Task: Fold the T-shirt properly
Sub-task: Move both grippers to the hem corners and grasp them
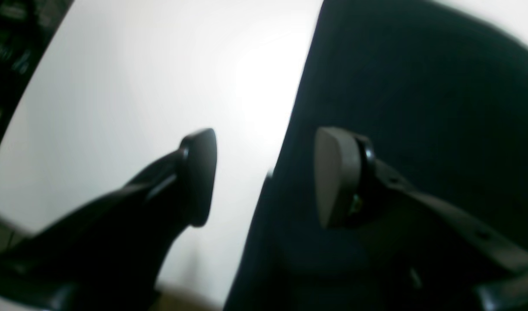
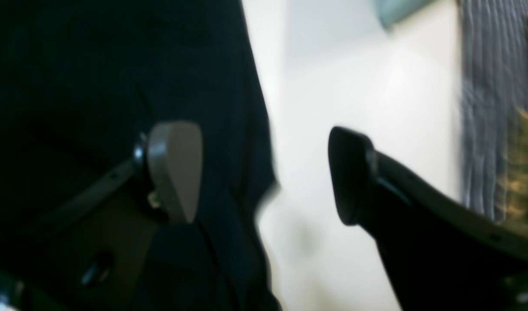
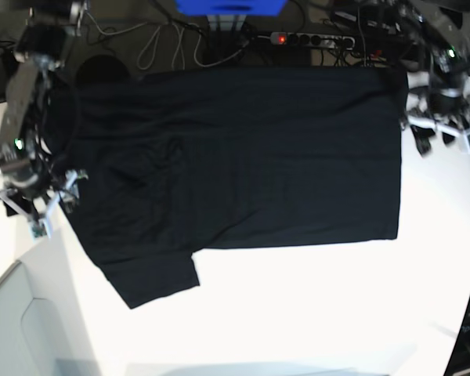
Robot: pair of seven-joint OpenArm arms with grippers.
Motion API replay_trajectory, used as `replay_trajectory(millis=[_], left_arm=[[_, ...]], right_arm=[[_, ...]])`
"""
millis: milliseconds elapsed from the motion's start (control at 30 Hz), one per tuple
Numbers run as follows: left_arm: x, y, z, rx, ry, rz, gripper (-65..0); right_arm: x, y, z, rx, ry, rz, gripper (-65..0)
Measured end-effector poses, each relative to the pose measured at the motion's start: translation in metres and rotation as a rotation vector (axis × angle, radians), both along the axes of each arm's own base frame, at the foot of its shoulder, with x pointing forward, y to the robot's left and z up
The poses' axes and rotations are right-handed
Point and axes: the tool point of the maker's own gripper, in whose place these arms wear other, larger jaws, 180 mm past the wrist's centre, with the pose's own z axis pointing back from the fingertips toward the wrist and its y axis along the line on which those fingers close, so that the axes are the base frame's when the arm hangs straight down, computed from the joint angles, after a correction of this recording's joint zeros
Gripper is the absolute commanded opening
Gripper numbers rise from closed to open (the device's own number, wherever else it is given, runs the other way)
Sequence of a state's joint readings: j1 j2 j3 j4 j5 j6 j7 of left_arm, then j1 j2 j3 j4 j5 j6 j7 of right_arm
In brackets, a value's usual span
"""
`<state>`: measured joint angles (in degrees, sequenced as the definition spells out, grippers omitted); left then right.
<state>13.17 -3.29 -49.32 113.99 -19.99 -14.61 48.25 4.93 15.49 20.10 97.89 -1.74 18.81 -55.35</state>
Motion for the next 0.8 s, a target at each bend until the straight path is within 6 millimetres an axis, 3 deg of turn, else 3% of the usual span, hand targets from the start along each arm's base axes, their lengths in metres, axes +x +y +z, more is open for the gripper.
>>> replay_trajectory(millis=[67, 167, 300, 400, 500, 667, 733, 800], left_arm=[[0.02, 0.006, 0.016, 0.016, -0.067, -0.003, -30.1], [0.041, 0.021, 0.015, 0.031, -0.061, 0.014, -30.1], [0.068, 0.05, -0.01, -0.027, -0.023, 0.077, -30.0], [0.096, 0.059, -0.032, -0.083, 0.025, 0.064, -30.0], [0.125, 0.061, -0.042, -0.09, -0.001, 0.034, -30.0], [0.16, 0.042, -0.073, -0.114, 0.015, -0.061, -30.1], [0.169, 0.038, -0.087, -0.137, 0.017, -0.064, -30.1], [0.174, 0.037, -0.096, -0.156, 0.014, -0.059, -30.1]], right_arm=[[0.016, -0.003, -0.011, 0.049, 0.022, -0.034, -19.4], [0.038, -0.004, -0.024, 0.11, 0.055, -0.056, -13.6], [0.074, -0.002, -0.032, 0.204, -0.011, -0.062, -10.1], [0.096, 0.001, -0.044, 0.274, -0.045, -0.071, -10.2], [0.11, 0.011, -0.06, 0.306, -0.036, -0.049, -10.3], [0.131, 0.041, -0.069, 0.284, -0.071, 0.082, -10.4], [0.13, 0.043, -0.078, 0.283, -0.07, 0.089, -10.4], [0.128, 0.033, -0.086, 0.277, -0.076, 0.046, -10.0]])
